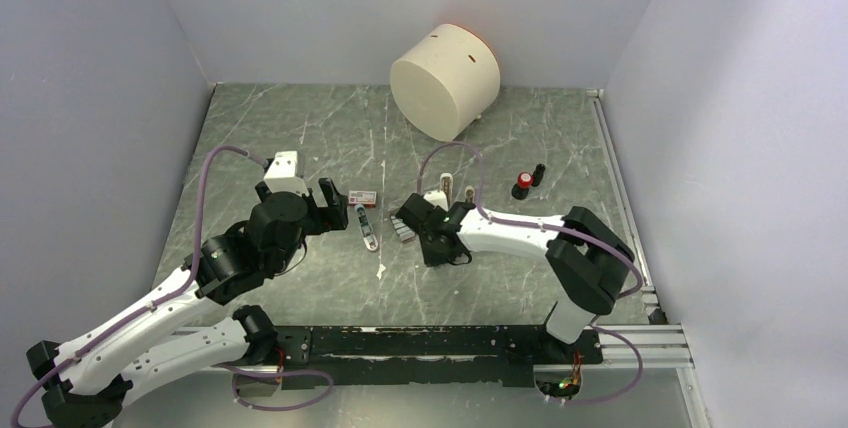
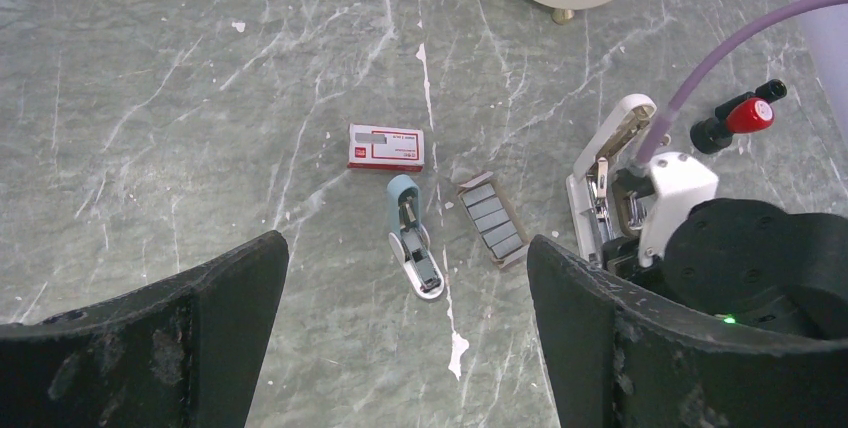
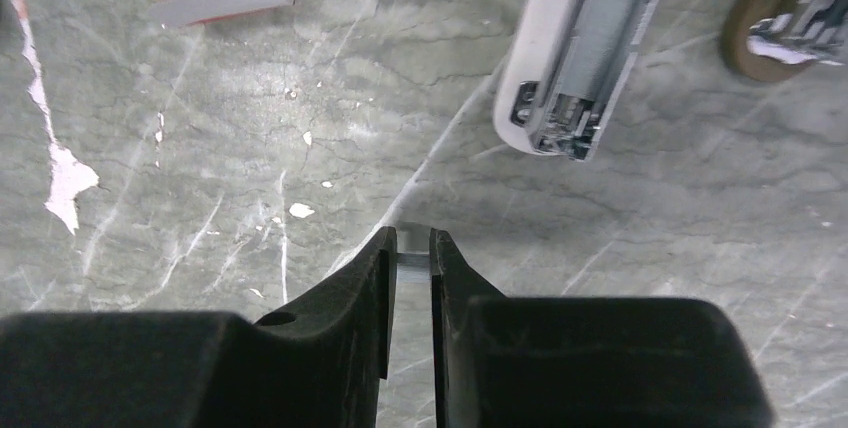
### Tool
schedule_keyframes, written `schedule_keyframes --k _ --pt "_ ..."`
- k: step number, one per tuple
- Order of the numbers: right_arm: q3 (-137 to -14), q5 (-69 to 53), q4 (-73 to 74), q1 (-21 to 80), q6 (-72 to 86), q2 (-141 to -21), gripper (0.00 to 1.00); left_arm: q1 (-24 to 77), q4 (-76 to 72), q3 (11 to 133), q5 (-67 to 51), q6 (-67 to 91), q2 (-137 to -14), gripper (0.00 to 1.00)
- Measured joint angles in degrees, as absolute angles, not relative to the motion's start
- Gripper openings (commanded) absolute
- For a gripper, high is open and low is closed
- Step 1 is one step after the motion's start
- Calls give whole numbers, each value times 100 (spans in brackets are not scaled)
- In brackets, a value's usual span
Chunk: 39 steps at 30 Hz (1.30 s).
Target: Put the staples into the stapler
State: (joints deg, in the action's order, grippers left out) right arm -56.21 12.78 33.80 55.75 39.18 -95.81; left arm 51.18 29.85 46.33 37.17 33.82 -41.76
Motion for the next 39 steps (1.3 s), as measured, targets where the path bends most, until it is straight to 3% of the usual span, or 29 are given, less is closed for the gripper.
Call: schedule_keyframes --k 14,21,39 --pt "-5231 2091 3153 4418 3850 -8149 22 5120 2974 4630 3629 3382 -4254 93" --pt "-4974 2359 2427 3820 3496 -8178 22 5118 2845 4633 3441 3382 -4412 93" --pt "-4372 2324 987 3614 2814 -8534 21 5118 2670 4633 3312 3382 -4528 94"
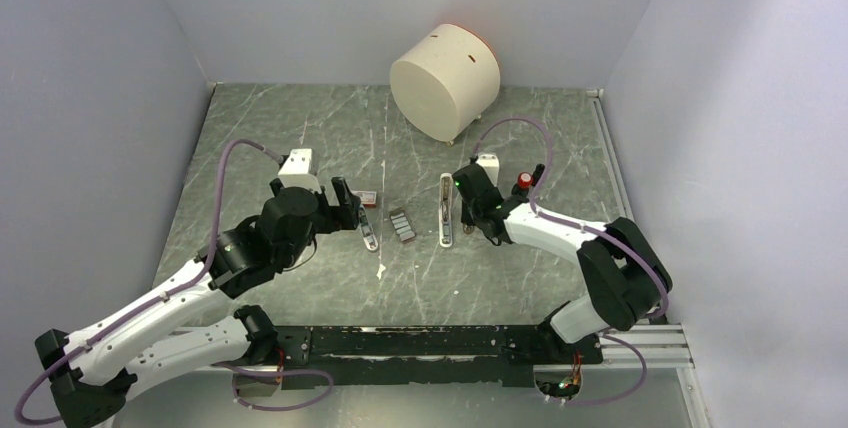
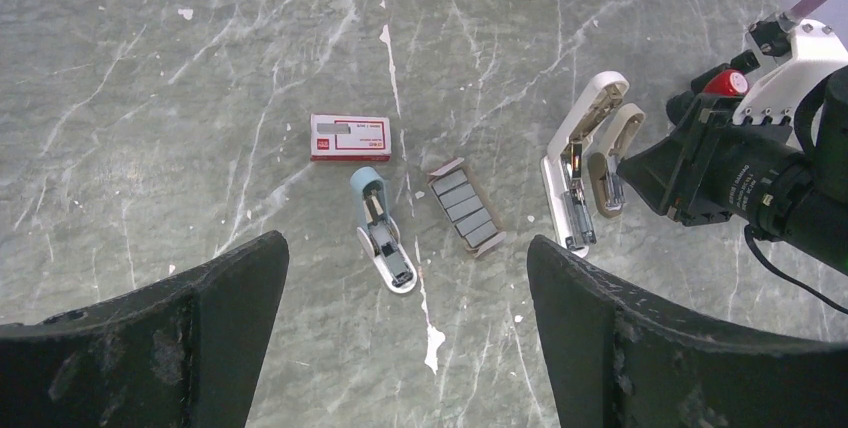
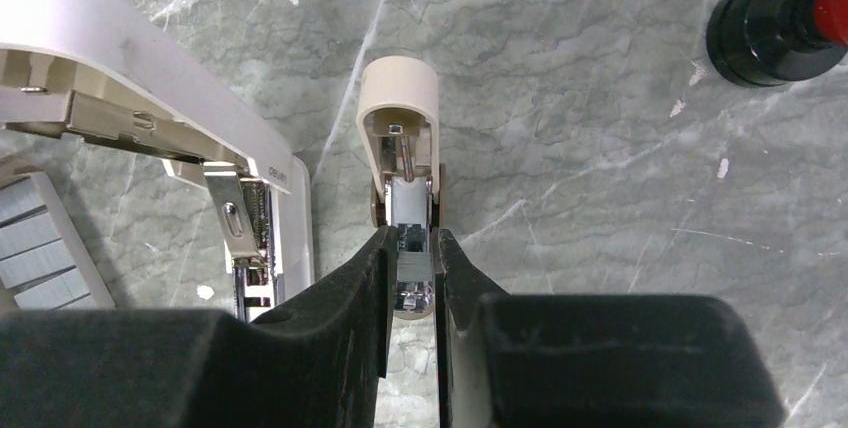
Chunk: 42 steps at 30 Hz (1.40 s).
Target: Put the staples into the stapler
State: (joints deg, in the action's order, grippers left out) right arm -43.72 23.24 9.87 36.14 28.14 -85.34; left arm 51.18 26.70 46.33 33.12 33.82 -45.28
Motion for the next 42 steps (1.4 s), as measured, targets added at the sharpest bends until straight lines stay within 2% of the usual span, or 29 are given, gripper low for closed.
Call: schedule_keyframes --k 42 --pt "-4329 2123 845 3605 2676 -8635 21 5118 2644 4633 3310 3382 -4567 94"
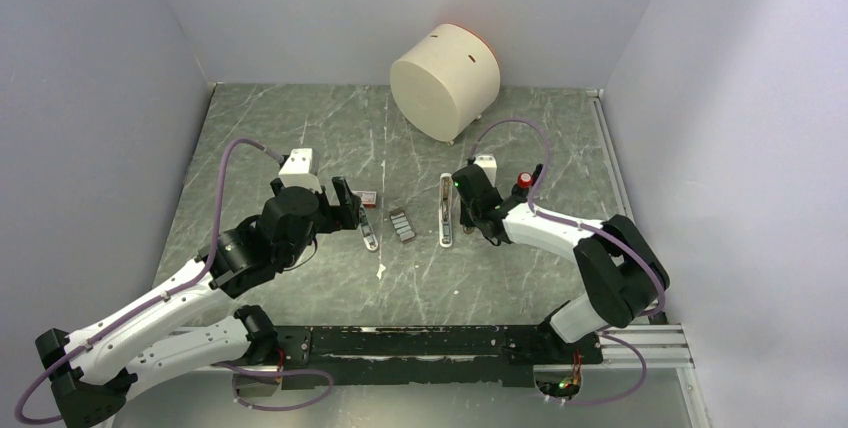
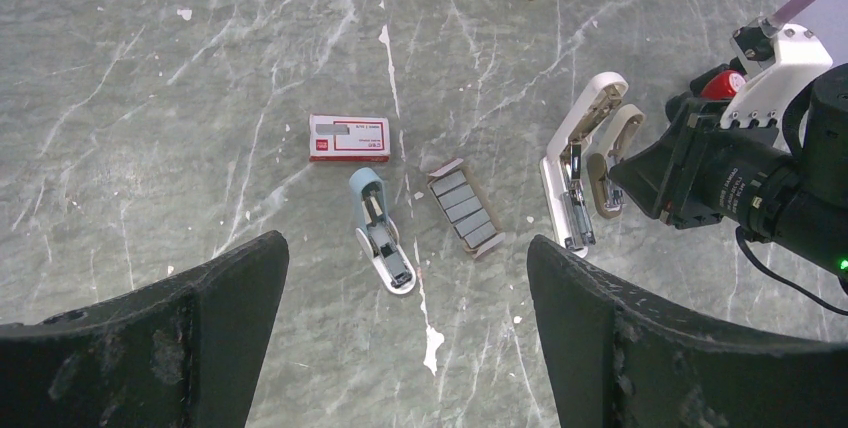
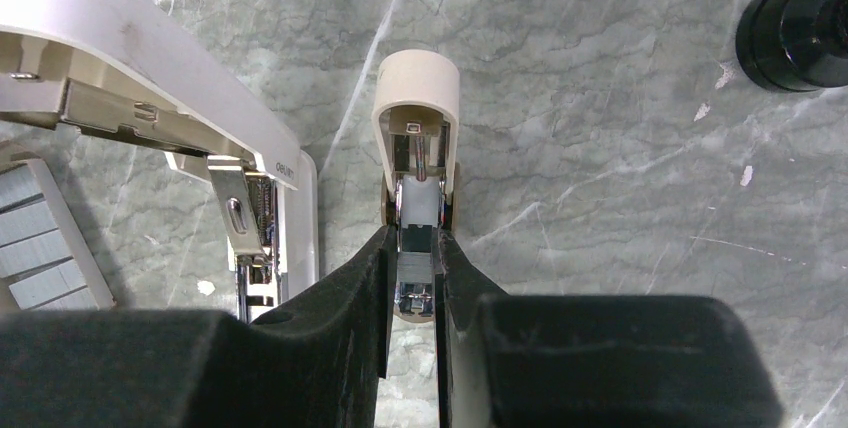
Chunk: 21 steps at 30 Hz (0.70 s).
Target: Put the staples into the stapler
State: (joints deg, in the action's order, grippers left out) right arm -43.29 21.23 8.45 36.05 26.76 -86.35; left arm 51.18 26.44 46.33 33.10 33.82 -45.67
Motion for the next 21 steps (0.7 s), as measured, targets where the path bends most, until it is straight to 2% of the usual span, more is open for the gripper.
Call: schedule_keyframes --k 21 --pt "-4263 2032 862 3605 2674 -8624 21 5118 2646 4630 3310 3387 -4543 94"
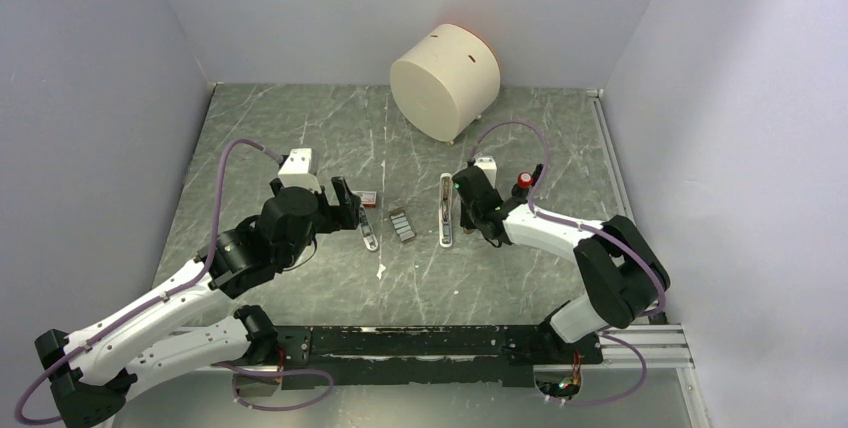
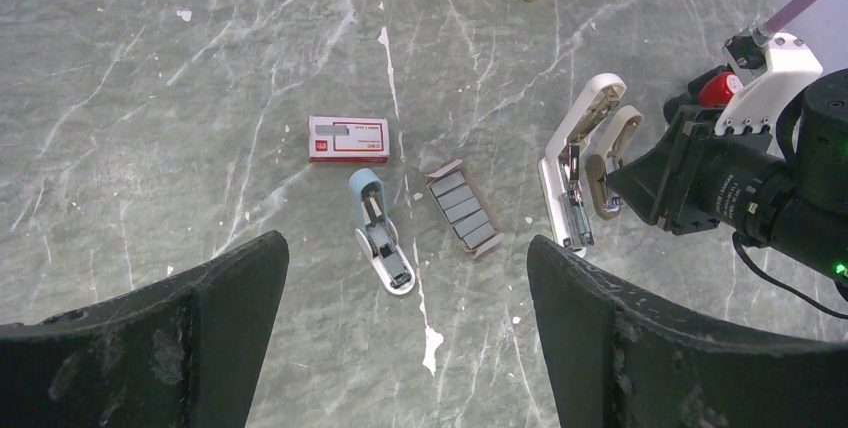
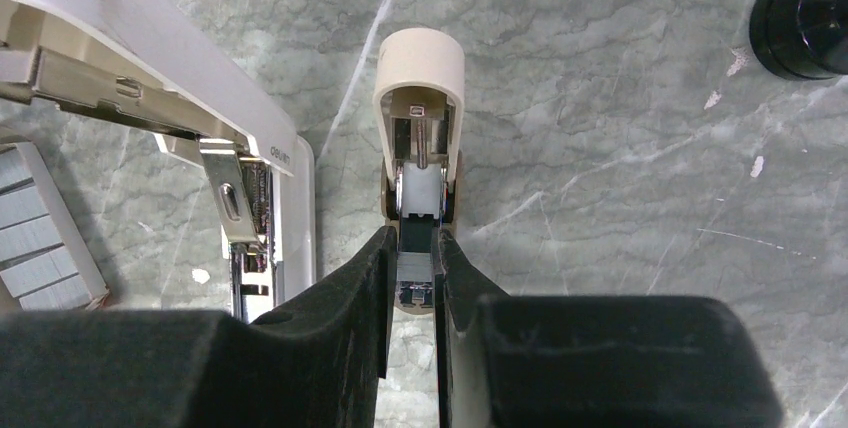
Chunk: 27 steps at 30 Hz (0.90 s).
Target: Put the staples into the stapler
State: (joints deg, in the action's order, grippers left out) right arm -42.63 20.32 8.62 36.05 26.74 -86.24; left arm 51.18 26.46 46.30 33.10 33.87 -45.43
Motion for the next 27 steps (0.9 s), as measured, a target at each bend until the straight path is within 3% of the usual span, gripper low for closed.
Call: schedule_keyframes --k 27 --pt "-4307 1984 1057 3597 2300 -8453 21 5118 2646 4633 3310 3415 -4484 94"
